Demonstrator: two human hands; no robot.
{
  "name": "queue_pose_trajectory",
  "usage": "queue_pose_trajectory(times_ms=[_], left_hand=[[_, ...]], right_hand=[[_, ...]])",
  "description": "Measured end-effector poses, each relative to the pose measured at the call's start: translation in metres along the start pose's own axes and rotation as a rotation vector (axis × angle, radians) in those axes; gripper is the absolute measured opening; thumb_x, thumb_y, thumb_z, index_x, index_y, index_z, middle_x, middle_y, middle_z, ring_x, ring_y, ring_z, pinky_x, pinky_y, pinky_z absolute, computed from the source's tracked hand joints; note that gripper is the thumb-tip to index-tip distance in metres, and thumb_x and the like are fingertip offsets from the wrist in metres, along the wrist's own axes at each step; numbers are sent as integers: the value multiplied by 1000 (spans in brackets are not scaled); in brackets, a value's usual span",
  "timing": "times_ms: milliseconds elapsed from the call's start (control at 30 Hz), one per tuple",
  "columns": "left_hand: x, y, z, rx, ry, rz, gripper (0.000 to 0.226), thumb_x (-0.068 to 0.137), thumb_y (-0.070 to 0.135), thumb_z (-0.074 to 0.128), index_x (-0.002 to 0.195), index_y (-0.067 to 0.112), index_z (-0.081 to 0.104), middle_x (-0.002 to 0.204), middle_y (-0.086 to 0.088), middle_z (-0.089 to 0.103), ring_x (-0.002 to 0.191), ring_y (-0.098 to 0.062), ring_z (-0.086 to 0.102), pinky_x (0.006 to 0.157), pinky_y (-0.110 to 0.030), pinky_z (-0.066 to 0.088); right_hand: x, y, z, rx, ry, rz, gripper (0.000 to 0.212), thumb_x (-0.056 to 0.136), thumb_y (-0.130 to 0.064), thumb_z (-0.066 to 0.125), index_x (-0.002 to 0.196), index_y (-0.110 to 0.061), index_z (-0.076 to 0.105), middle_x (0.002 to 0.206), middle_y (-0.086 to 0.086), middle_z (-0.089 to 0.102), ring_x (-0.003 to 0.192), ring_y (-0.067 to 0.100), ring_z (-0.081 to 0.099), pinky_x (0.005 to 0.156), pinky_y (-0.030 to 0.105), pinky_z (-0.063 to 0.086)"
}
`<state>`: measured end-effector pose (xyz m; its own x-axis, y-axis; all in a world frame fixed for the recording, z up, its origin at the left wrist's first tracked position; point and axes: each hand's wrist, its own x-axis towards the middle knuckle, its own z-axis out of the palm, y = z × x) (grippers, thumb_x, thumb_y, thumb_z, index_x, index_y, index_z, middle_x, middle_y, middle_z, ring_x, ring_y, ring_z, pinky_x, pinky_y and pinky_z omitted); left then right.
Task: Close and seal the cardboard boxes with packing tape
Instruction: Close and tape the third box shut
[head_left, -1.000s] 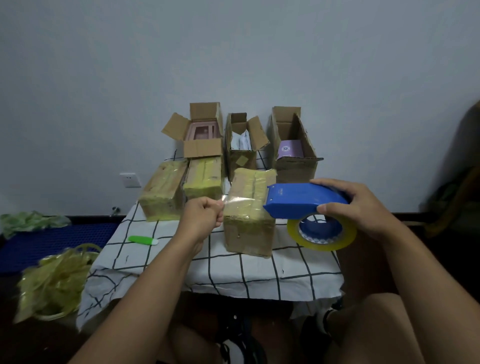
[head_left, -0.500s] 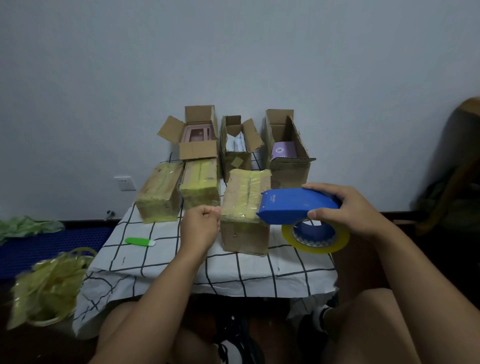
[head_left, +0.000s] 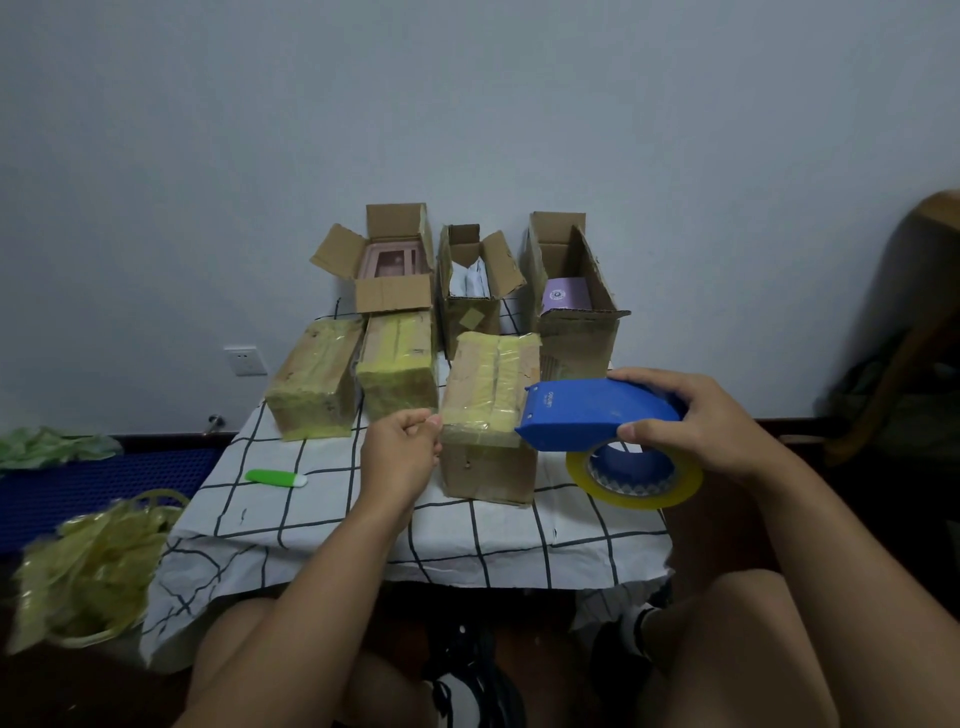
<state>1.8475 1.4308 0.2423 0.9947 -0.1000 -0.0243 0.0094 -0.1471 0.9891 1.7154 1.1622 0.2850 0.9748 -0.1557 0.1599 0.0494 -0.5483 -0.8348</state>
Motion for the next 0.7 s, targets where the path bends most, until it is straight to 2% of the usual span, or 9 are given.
queue_pose_trajectory(times_ms=[67,200,333,400,433,500,567,633,700], left_hand=[[1,0,0,-10,-10,-20,14,96,12,60,110,15,62,82,-3,66,66,-13,59,68,-31,51],[2,0,-1,83,-25,40,21,96,15,59,110,30,58,87,3,63,72,-19,62,75,-38,53],[-1,-1,0,375,-11,240,18,98,18,55,102,36,59,84,5,46,70,-13,51,57,-23,39],[-1,-5,1,484,44,392,20,96,15,57,102,33,64,93,4,37,82,-15,47,62,-18,35],[-2,-8,2,510,77,474,21,94,12,59,103,30,66,99,3,36,91,-16,44,70,-18,36],[1,-15,0,587,121,640,23,88,5,65,100,23,70,109,-1,40,102,-18,37,86,-27,36],[4,-20,-3,723,120,790,25,80,-2,70,94,18,72,114,-6,52,106,-23,39,85,-36,38],[6,-23,-6,840,80,912,30,73,-7,68,95,14,72,111,-7,62,106,-25,44,82,-38,38],[5,-25,-9,891,34,989,28,76,-1,58,100,10,69,104,-6,67,101,-26,54,81,-36,38]], right_hand=[[0,2,2,-3,-4,12,57,71,-42,71,126,-41,58,119,-14,60,100,0,61,73,15,53],[-1,7,6,11,1,34,52,72,-43,70,122,-47,58,119,-17,57,102,7,60,72,14,53],[-3,12,9,40,11,50,49,72,-42,68,119,-49,57,117,-20,57,102,9,60,71,15,53],[-4,14,10,56,16,54,49,73,-40,68,120,-49,57,116,-20,57,101,9,60,70,14,54],[-4,14,10,61,17,55,49,73,-40,67,120,-48,57,116,-19,58,101,9,60,70,14,53],[-4,16,11,67,17,56,49,73,-39,67,121,-47,57,116,-17,59,100,10,61,71,14,53],[-4,18,11,67,17,61,50,73,-40,67,122,-47,57,117,-15,59,101,12,61,71,14,53],[-5,19,11,70,18,65,52,73,-39,67,124,-45,57,118,-14,58,101,13,60,70,13,53],[-5,20,12,78,19,69,54,73,-40,67,126,-42,56,119,-15,57,102,13,60,70,12,52]])
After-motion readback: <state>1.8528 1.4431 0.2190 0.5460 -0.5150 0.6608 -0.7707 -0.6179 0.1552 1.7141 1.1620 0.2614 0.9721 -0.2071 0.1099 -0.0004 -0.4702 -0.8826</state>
